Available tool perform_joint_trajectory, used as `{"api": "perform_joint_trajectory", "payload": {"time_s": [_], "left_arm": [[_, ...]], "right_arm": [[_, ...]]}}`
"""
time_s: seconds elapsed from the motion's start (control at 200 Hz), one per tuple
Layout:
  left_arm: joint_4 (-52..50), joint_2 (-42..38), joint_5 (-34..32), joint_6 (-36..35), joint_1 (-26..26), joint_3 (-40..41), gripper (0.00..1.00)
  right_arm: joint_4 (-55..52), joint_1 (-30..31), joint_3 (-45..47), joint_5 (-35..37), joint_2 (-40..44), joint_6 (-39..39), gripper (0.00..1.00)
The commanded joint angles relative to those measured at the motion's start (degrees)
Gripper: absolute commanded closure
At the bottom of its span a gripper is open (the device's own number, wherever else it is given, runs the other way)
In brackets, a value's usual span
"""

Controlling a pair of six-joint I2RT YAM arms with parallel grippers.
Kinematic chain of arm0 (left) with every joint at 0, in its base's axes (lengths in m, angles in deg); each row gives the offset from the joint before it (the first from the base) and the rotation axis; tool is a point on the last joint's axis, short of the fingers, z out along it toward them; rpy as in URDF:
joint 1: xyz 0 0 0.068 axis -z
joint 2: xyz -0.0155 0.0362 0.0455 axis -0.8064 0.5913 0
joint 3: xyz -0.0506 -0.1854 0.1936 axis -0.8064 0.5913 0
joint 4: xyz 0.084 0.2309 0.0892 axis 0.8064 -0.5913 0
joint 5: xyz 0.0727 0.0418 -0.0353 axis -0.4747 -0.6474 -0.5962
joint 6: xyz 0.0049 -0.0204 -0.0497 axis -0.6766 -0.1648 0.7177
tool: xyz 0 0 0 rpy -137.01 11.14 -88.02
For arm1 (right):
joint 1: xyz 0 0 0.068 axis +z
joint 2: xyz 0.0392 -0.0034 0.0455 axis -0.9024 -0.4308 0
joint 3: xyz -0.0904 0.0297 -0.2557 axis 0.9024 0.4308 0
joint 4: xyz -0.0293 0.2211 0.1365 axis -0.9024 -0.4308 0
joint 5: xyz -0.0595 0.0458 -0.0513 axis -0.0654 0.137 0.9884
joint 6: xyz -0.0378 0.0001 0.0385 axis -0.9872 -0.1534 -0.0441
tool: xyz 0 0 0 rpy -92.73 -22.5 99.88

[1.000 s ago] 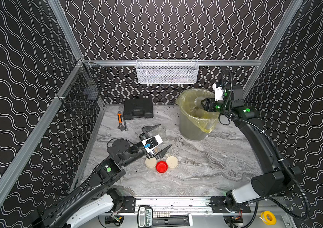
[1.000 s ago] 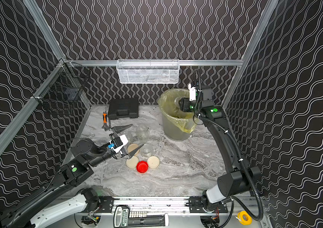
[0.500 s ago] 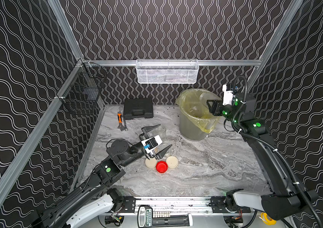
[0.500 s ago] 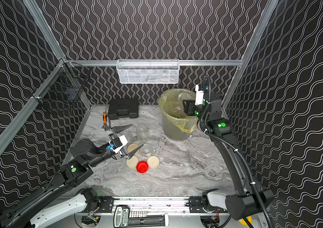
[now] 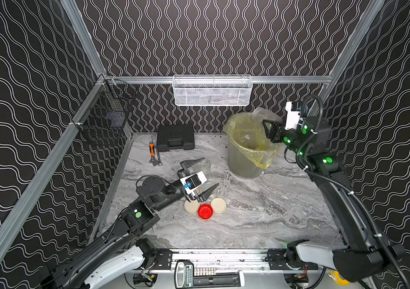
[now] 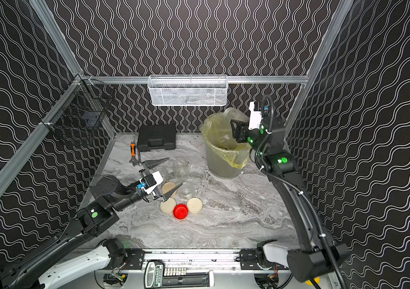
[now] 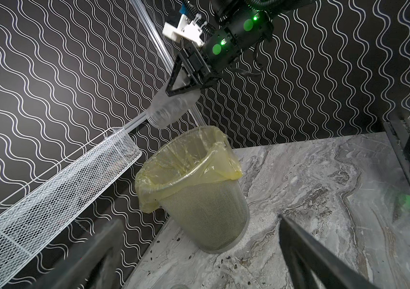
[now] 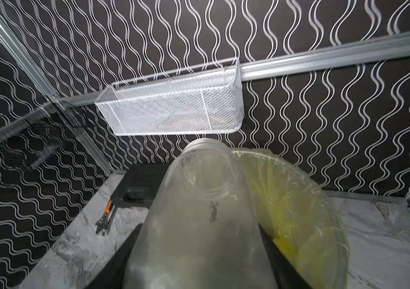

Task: Empty moldy tea leaves from jars
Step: Pour the moldy tea leaves from the jar into the trash bin.

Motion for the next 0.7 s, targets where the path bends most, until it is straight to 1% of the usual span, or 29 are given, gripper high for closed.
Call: {"api": "perform_joint_trajectory", "payload": {"time_s": [0.0, 0.09, 0.15, 0.26, 0.35, 0.395, 0.515, 0.616, 0.696], "left_arm": [[1.11, 0.19, 0.01, 0.84, -0.01, -0.63, 0.01], [1.07, 0.24, 0.18, 1.11, -0.07, -0.76, 0.01], [0.87, 0.3, 0.36, 1.19, -0.07, -0.89, 0.01], [0.0, 0.52, -0.53, 1.04, 0.01, -1.41, 0.01], [0.03, 0.39, -1.08, 0.76, 0.05, -1.34, 0.01], [0.14, 0.36, -0.95, 0.8, 0.02, -1.25, 0.01], [-0.2, 0.61, -0.79, 0.84, 0.03, -1.46, 0.01], [-0.12, 0.73, -0.9, 0.77, 0.05, -1.36, 0.01], [-0.01, 0.79, -0.83, 0.76, 0.01, -1.33, 0.01]], "right_arm": [[-14.53, 0.11, -6.97, -0.01, -7.11, -2.73, 0.6], [-27.92, 0.05, -17.46, 2.65, -16.33, -4.35, 0.6], [-34.48, 0.03, -23.26, 4.14, -21.31, -5.07, 0.6], [-42.24, 0.55, -32.19, 8.71, -27.89, -5.95, 0.6], [-45.66, 1.5, -37.94, 11.33, -31.66, -6.55, 0.59], [-45.91, 2.01, -39.24, 11.69, -32.41, -6.79, 0.58], [-44.17, 3.11, -39.23, 12.68, -32.16, -7.37, 0.58], [-42.63, 3.28, -38.66, 13.19, -30.99, -7.52, 0.58], [-41.03, 3.82, -37.47, 15.03, -29.57, -7.7, 0.58]]}}
